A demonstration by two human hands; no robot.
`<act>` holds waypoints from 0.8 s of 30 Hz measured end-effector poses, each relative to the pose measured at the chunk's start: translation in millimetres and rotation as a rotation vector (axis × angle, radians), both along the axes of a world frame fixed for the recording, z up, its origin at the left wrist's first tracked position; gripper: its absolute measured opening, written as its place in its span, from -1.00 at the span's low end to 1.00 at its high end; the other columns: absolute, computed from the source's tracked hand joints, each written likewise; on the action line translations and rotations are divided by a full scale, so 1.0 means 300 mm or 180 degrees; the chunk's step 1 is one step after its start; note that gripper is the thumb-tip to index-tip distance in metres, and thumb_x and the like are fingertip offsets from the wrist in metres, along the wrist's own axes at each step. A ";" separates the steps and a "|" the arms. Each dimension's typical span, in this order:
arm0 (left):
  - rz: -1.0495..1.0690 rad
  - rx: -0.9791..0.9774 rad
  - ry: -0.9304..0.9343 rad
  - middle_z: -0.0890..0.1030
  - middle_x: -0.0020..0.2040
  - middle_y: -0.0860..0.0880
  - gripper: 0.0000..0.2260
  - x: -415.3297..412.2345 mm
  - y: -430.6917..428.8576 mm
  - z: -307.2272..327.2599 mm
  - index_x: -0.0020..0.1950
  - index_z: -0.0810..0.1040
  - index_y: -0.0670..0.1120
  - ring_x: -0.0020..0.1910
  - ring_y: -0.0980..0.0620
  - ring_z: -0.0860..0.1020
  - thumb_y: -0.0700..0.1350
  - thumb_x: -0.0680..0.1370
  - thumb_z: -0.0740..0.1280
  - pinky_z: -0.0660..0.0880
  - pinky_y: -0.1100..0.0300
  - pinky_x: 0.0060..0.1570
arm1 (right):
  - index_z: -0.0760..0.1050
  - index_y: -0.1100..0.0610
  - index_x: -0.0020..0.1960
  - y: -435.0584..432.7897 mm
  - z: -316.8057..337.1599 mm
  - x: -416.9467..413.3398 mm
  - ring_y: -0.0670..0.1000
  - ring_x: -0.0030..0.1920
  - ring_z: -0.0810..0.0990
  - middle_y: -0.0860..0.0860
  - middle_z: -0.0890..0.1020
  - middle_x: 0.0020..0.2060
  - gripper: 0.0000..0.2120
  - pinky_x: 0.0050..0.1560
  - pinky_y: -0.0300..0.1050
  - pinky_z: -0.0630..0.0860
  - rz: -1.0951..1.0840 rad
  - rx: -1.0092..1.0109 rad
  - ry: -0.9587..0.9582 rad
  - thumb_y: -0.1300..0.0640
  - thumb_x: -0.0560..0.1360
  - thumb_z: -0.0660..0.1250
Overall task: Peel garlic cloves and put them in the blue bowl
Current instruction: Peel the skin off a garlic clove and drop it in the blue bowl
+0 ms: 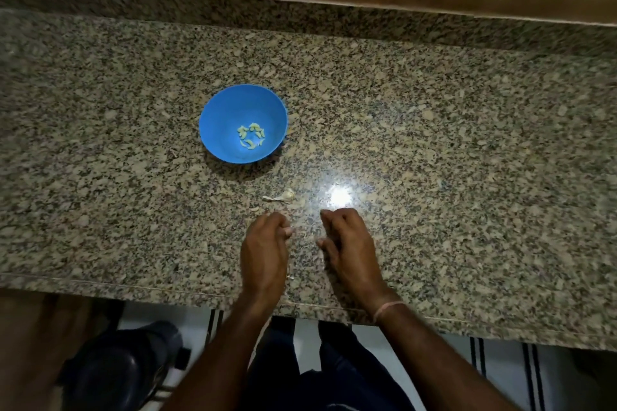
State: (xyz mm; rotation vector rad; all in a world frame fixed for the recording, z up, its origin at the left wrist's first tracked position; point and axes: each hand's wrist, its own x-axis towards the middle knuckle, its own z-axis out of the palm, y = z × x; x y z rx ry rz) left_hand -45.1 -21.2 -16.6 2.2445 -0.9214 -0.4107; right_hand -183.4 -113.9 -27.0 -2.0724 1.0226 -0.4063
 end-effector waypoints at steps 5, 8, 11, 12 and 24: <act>0.0694 -0.0077 0.0204 0.63 -0.09 0.05 -0.83 -0.006 0.083 0.021 -0.09 0.58 0.00 -0.11 0.15 0.58 -0.25 0.62 0.35 0.41 0.35 -0.24 | 0.39 0.15 0.50 -0.025 0.026 0.067 -0.07 0.31 0.30 -0.02 0.39 0.38 -0.36 0.27 -0.33 0.27 0.0547 -0.0115 0.0170 0.05 0.50 0.54; 0.0798 -0.0037 0.0218 0.64 -0.10 0.05 -0.85 -0.009 0.106 0.002 -0.07 0.61 0.01 -0.14 0.07 0.60 -0.24 0.60 0.36 0.48 0.21 -0.24 | 0.52 0.15 0.38 -0.005 0.015 0.086 0.03 0.24 0.43 0.00 0.50 0.28 -0.53 0.17 -0.11 0.50 0.0923 -0.0445 0.0116 0.11 0.52 0.52; 0.0900 -0.0054 0.0292 0.65 -0.13 0.08 -0.83 -0.024 0.110 -0.001 -0.08 0.61 0.00 -0.17 0.08 0.61 -0.28 0.58 0.38 0.46 0.22 -0.27 | 0.59 0.10 0.07 0.015 -0.005 0.077 0.00 0.02 0.46 -0.06 0.53 0.02 -0.89 -0.13 0.01 0.52 0.0801 -0.0566 0.0037 0.23 0.57 0.43; 0.0933 -0.0052 0.0322 0.65 -0.14 0.10 -0.83 -0.030 0.109 0.001 -0.09 0.61 0.01 -0.17 0.09 0.60 -0.27 0.58 0.39 0.45 0.23 -0.27 | 0.55 0.08 -0.01 0.013 -0.005 0.079 -0.01 -0.03 0.43 -0.07 0.51 -0.05 -0.93 -0.18 0.00 0.47 0.0770 -0.0610 0.0097 0.23 0.58 0.40; 0.0970 0.0022 0.0545 0.62 -0.20 0.18 -0.79 -0.095 0.058 0.019 -0.15 0.57 0.11 -0.20 0.17 0.59 -0.19 0.58 0.43 0.48 0.23 -0.27 | 0.48 0.03 -0.07 -0.009 -0.001 0.023 -0.02 -0.10 0.39 -0.07 0.48 -0.14 -0.84 -0.23 -0.06 0.32 0.0588 -0.0740 0.0442 0.28 0.53 0.35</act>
